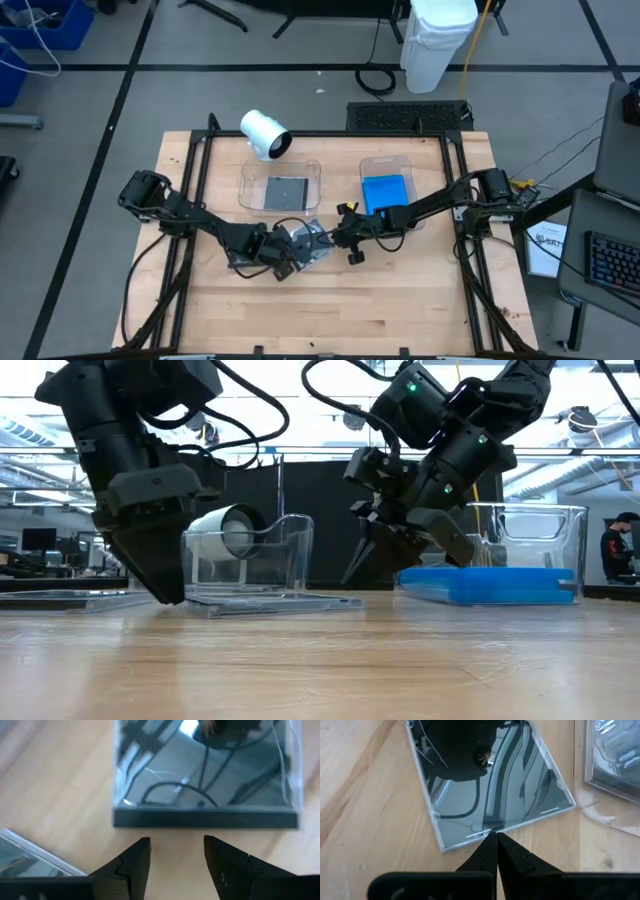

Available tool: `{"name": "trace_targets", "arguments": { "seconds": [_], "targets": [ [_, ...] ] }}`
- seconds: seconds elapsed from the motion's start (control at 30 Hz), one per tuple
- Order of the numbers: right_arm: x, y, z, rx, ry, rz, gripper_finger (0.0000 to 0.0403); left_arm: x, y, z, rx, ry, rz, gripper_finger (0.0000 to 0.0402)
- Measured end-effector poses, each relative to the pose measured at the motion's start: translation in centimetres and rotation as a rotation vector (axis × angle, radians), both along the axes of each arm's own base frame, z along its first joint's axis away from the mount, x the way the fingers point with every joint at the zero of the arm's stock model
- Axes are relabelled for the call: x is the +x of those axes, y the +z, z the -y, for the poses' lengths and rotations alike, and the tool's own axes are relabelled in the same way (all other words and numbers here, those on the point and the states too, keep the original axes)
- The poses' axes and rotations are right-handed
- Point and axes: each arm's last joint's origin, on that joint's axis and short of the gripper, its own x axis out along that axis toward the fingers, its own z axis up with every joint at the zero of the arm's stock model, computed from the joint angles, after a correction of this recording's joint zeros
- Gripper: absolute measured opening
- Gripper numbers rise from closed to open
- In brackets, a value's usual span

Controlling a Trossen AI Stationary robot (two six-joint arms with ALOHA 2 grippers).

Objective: Pick & place jewel cases by type
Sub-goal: Put the bottom black cd case into the left transparent bin

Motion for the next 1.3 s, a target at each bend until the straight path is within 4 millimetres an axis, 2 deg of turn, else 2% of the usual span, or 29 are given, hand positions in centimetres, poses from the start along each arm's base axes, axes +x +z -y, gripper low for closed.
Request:
{"name": "trace_targets", "arguments": {
  "seconds": [0.17,0.47,0.77,0.9,1.03,1.17,1.3],
  "targets": [
    [0.0,-0.2,0.1,-0.001,-0.003,-0.004,0.0001,0.3,-0.4,0.6,-0.061,-0.027,0.001,0.0191],
    [0.2,-0.9,0.5,-0.003,-0.013,-0.018,0.0019,0.9,-1.3,0.7,-0.047,0.009,0.033,0.0191],
    [0.0,-1.1,0.1,-0.009,-0.007,-0.038,0.0015,1.6,-1.1,0.7,-0.004,-0.034,0.106,0.0191],
    [0.0,-1.0,0.0,0.040,0.006,-0.033,0.0015,1.6,-1.1,0.6,0.010,-0.034,0.111,0.0191],
    [0.0,-1.0,-0.9,0.048,0.044,-0.025,0.0015,1.6,-1.1,0.7,0.015,-0.043,0.108,0.0191],
    [-0.3,-0.3,-1.9,0.022,0.059,-0.021,0.0015,1.5,-1.2,0.8,0.027,-0.066,0.105,0.0191],
    [-0.7,1.7,-2.9,0.009,0.066,0.028,0.0015,1.5,-1.2,0.8,0.033,-0.074,0.100,0.0191]
  ]
}}
